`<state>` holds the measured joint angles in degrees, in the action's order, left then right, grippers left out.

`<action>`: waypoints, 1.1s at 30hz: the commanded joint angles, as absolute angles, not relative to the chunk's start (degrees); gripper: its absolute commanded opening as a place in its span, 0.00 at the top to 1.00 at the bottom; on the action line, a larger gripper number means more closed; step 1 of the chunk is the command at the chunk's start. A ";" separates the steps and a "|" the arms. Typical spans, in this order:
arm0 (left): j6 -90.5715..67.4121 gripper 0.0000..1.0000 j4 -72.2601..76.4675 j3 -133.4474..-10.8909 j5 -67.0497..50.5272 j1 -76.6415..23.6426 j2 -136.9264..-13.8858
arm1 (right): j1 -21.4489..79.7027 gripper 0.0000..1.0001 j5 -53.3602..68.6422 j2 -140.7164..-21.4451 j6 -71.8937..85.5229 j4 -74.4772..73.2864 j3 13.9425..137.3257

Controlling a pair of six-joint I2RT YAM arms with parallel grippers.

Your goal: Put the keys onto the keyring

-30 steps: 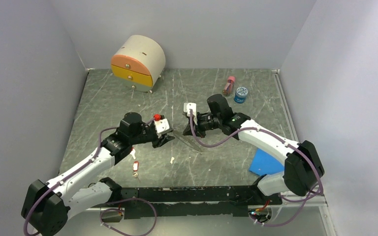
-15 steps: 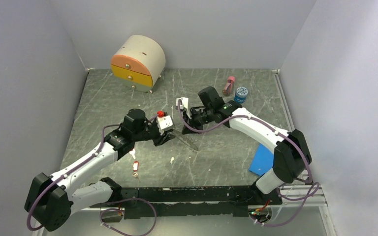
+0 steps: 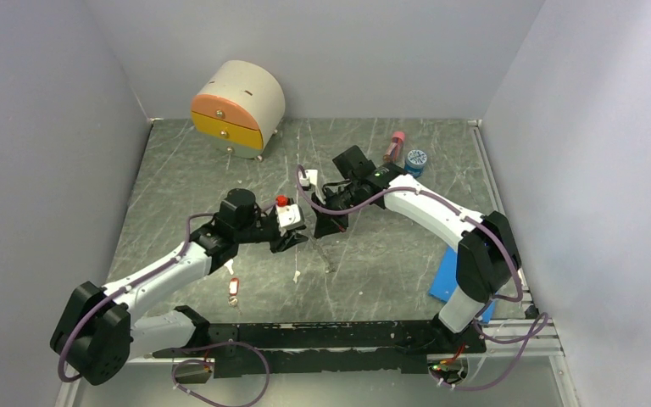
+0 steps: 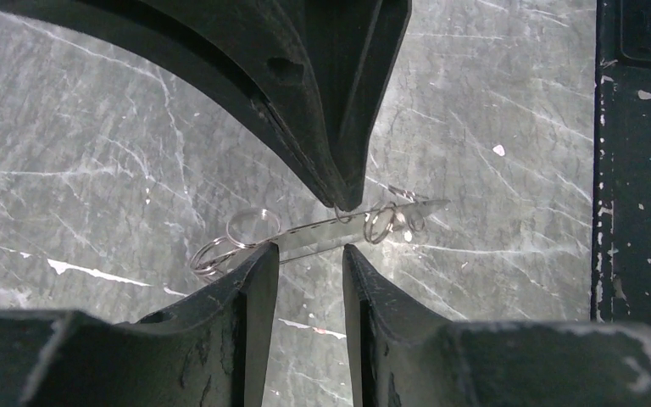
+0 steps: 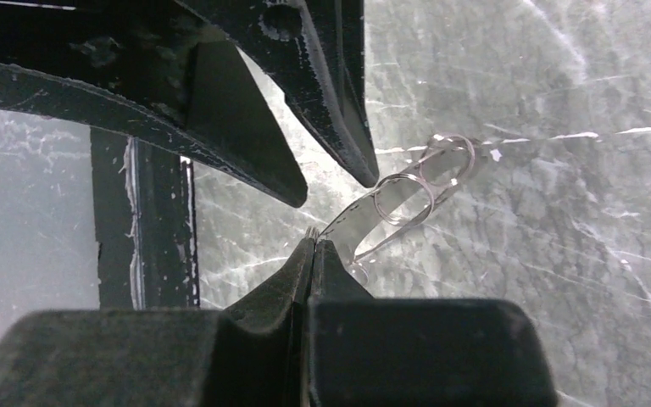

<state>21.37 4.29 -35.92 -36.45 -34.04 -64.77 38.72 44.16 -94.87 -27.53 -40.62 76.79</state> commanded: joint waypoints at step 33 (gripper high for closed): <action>14.76 0.59 2.82 -34.72 -28.72 -34.02 -58.90 | 38.31 1.00 58.72 -97.09 -19.51 -23.50 71.01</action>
<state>18.96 6.90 -34.28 -34.26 -33.93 -63.07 37.87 55.35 -97.01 -23.22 -31.44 72.40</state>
